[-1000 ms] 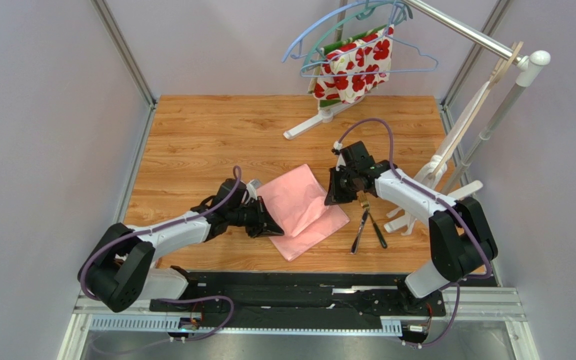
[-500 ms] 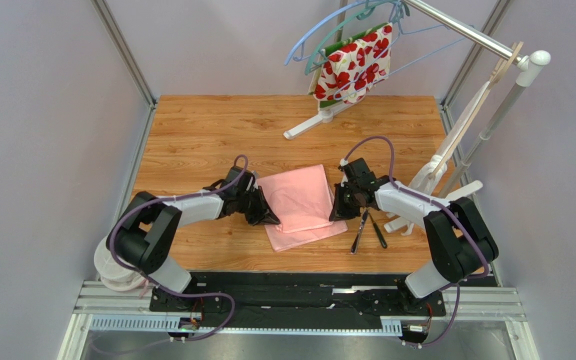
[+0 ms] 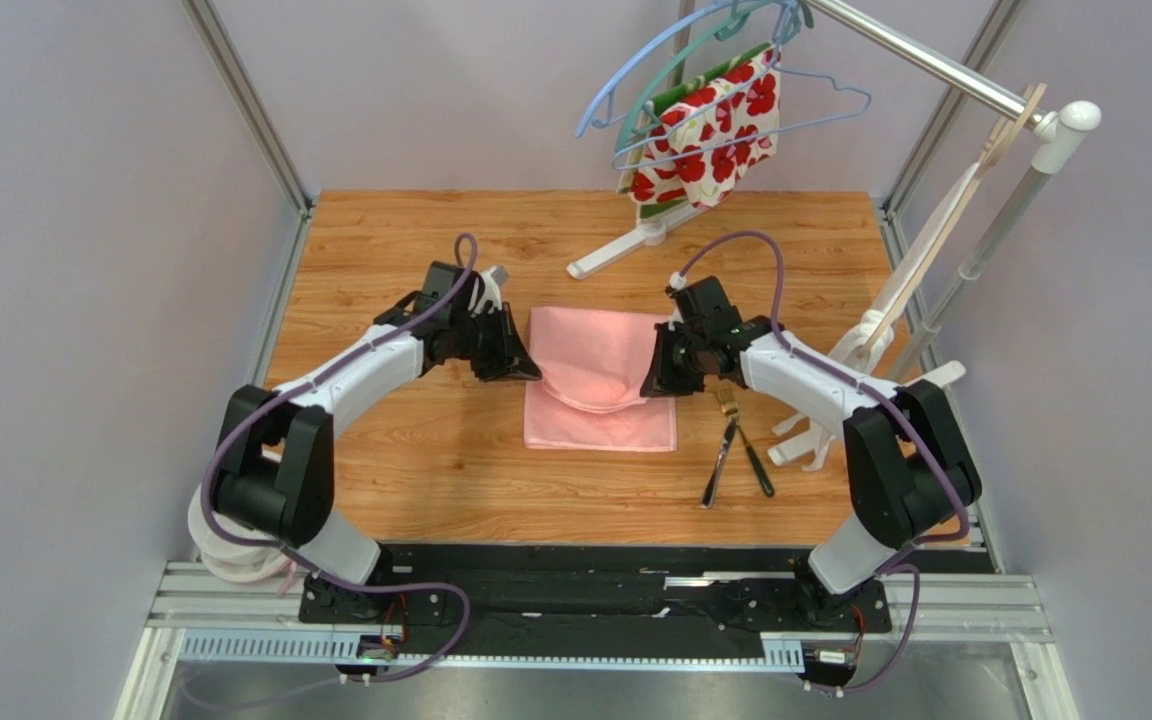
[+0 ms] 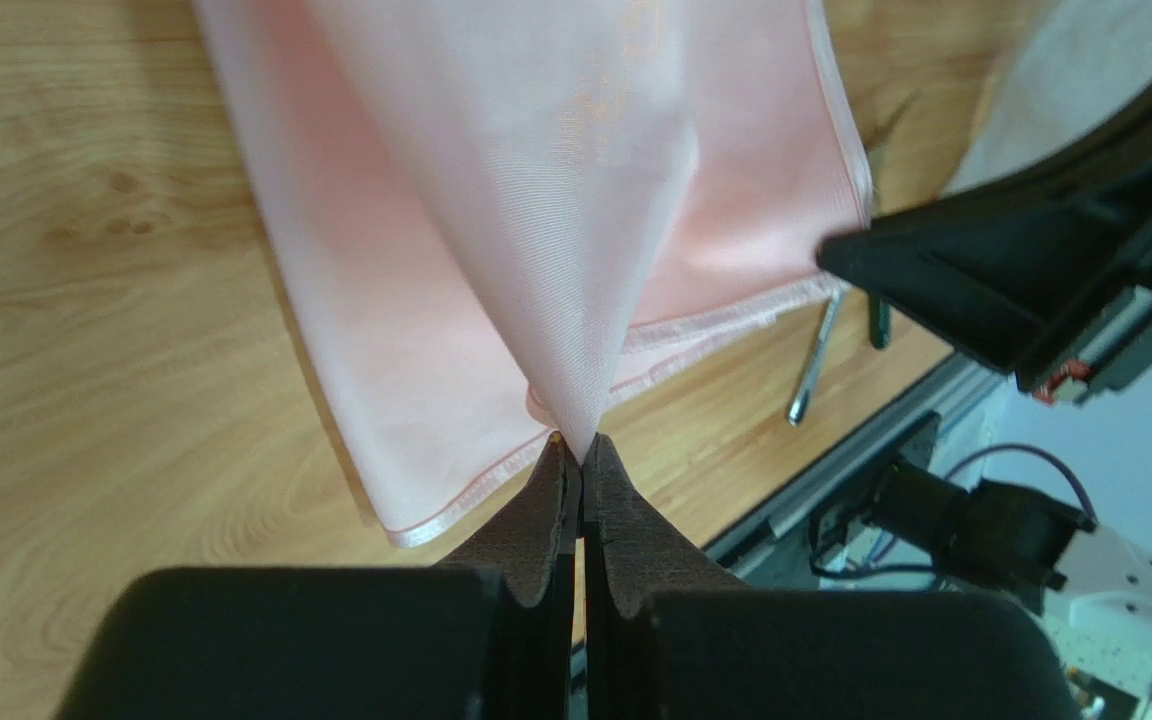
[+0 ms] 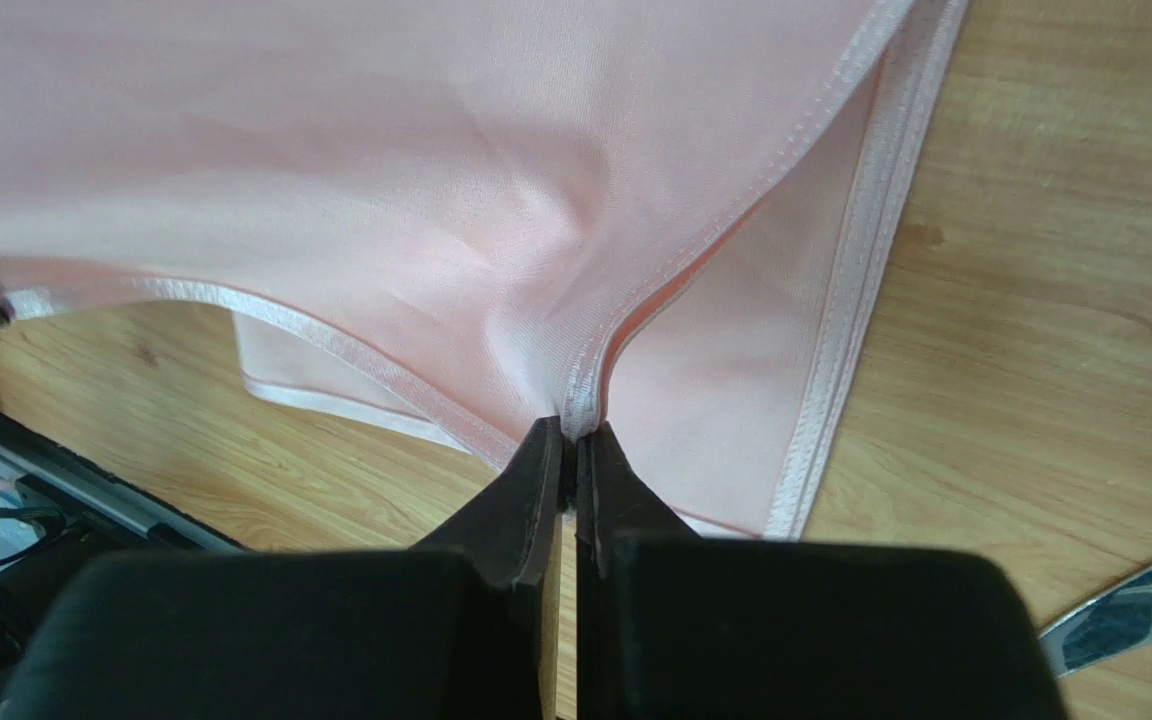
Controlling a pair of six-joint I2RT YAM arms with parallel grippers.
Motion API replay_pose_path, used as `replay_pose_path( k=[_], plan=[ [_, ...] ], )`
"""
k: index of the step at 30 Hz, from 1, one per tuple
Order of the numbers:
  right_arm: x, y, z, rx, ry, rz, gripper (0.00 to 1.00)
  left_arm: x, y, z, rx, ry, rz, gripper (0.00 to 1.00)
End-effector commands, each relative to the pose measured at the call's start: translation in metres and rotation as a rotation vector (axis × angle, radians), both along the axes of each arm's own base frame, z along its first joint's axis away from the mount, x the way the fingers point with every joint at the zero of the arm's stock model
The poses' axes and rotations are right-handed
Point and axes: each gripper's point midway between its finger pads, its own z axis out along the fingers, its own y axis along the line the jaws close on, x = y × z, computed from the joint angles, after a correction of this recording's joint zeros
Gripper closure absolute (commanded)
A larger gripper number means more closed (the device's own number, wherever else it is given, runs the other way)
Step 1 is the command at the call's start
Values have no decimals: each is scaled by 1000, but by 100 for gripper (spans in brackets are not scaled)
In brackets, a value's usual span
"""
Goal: Fold the napkin into a case and place the utensils inside
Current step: Smooth out the square-folded napkin at the center of the board.
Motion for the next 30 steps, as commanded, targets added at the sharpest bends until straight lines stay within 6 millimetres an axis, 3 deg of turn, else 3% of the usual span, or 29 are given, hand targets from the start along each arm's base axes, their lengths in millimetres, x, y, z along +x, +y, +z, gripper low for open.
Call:
replay_pose_path(
  k=[1, 8, 13, 19, 23, 30],
  plan=[
    [8, -4, 39, -28, -80, 24, 100, -26, -7, 35, -87, -25, -83, 100],
    [11, -6, 84, 2, -163, 28, 100, -26, -7, 70, -136, -92, -45, 100],
    [20, -14, 109, -12, -210, 16, 100, -17, -7, 77, -123, -104, -36, 100],
    [33, -25, 126, -16, -245, -10, 100, 5, -7, 99, -142, -137, -31, 100],
    [41, -28, 140, -15, -273, -19, 100, 22, -10, 136, -167, -208, -34, 100],
    [50, -34, 144, -10, -276, -33, 100, 39, -13, 156, -174, -234, -42, 100]
  ],
)
